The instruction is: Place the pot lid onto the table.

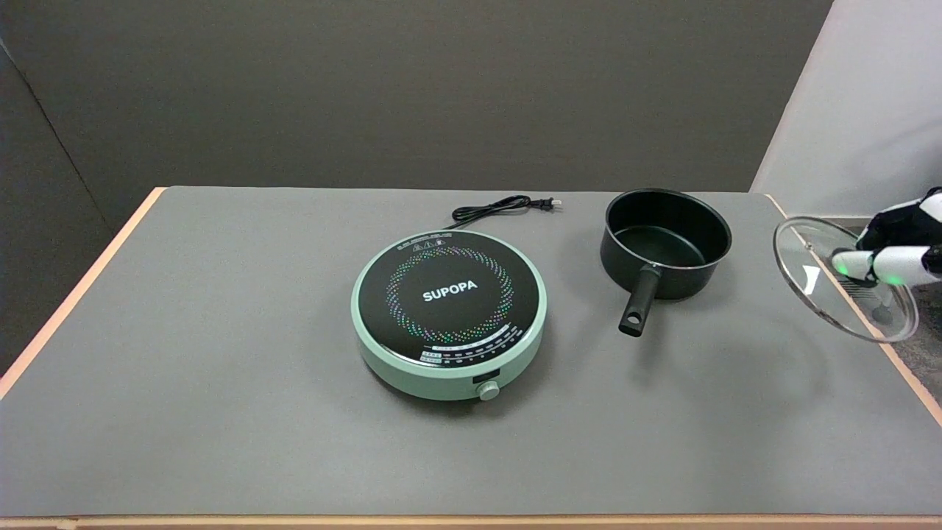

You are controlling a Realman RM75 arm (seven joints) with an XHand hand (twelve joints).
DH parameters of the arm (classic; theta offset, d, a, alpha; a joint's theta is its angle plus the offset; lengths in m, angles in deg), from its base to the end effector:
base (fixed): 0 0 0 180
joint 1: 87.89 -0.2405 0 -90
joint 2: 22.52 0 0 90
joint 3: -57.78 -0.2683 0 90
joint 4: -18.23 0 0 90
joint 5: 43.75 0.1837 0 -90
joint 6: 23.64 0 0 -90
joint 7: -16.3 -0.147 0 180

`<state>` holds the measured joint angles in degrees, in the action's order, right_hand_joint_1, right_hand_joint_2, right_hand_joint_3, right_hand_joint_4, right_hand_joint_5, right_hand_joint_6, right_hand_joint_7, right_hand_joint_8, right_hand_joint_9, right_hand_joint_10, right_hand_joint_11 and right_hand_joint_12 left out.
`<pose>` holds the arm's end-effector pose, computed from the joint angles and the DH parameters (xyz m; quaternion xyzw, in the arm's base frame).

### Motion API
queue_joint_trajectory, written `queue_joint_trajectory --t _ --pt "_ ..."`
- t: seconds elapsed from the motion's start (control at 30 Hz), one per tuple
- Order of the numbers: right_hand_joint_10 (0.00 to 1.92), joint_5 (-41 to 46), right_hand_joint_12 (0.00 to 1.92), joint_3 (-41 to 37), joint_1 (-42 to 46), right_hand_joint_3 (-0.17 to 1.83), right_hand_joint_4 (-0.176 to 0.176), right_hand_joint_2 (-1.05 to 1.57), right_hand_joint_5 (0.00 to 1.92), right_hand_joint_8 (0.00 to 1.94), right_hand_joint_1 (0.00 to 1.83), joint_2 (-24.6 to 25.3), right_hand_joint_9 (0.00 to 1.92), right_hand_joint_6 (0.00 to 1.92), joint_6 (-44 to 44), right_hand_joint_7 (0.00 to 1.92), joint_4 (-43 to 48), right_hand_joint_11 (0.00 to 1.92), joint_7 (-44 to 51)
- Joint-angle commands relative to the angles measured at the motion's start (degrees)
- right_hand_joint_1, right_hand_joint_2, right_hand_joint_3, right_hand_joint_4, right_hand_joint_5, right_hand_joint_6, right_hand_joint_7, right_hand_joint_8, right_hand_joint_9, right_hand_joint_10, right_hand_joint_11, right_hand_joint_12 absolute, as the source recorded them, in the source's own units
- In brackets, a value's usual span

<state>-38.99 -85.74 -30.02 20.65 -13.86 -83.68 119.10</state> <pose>-0.1463 -0.1353 0.5833 0.4707 -0.1424 0.0604 0.8687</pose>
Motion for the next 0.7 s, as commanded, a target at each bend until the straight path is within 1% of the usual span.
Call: queue_joint_trajectory --t 0.03,0.57,0.7 --pt "1.16 -17.59 1.11 6.68 2.93 0.27 -0.094 1.04 0.74 1.02 1.22 1.26 0.94 1.34 2.15 1.04 -4.52 0.63 1.50" --pt "1.17 -17.59 1.11 11.21 2.05 0.27 -0.094 1.04 0.74 1.02 1.22 -0.28 0.94 1.34 2.47 1.04 -4.52 0.64 1.45" --pt "1.18 -17.59 1.11 12.85 1.27 0.27 -0.092 1.04 0.74 1.02 1.22 -1.32 0.93 1.34 4.42 1.04 -4.47 0.64 1.13"
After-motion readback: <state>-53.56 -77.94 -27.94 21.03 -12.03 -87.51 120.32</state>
